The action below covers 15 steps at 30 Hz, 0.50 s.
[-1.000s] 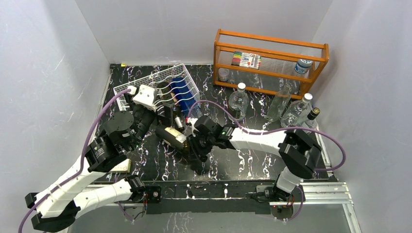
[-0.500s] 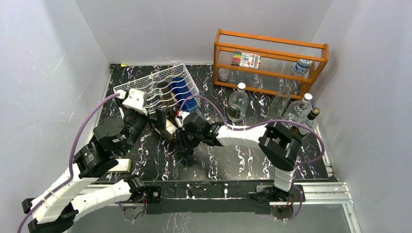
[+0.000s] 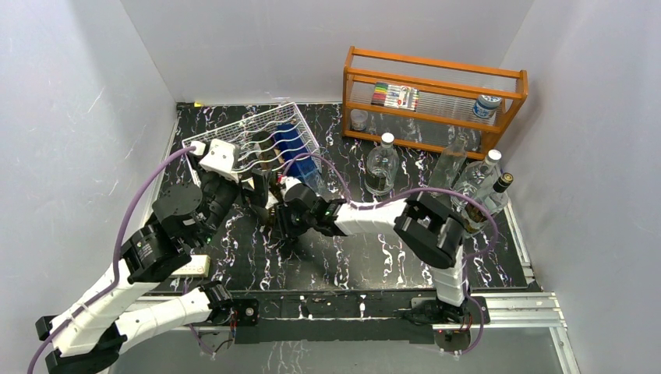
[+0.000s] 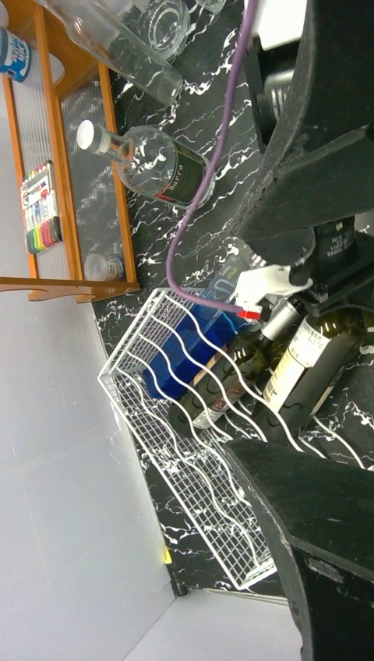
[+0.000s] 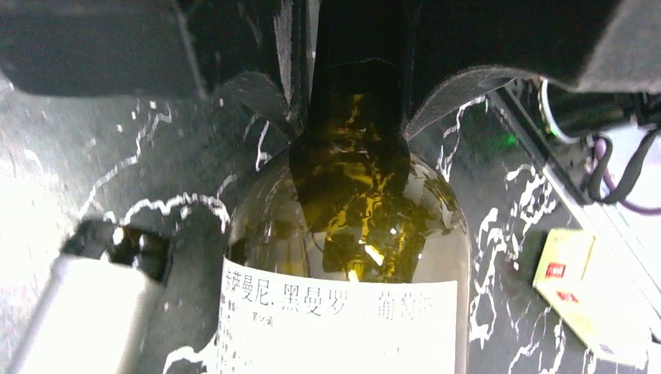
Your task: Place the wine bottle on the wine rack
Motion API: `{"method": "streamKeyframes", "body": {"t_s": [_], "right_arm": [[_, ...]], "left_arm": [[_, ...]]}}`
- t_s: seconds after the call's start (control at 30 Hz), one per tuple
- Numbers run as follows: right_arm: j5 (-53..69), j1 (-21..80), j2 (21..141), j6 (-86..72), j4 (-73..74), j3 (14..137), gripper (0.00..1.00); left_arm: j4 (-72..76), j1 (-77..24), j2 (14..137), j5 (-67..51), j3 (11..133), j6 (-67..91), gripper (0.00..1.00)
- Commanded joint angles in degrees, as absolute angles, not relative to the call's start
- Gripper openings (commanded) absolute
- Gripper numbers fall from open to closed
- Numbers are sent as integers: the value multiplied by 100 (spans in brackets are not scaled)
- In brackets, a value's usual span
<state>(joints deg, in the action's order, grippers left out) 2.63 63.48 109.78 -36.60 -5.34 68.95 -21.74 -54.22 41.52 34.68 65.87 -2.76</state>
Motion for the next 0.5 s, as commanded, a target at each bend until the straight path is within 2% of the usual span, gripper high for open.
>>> {"method": "streamKeyframes", "body": {"t_s": [0.0,0.47], "right_arm": [[-348,6398,11186,-3864,-1987,7774,0],[-1374,6473,12209,-4108,-1893,9112,0]], "left_arm": [[-2212,-5434,4140,3463,6896,-272,98],[-2419,-5432,4043,3458,6993,-180,98]]}}
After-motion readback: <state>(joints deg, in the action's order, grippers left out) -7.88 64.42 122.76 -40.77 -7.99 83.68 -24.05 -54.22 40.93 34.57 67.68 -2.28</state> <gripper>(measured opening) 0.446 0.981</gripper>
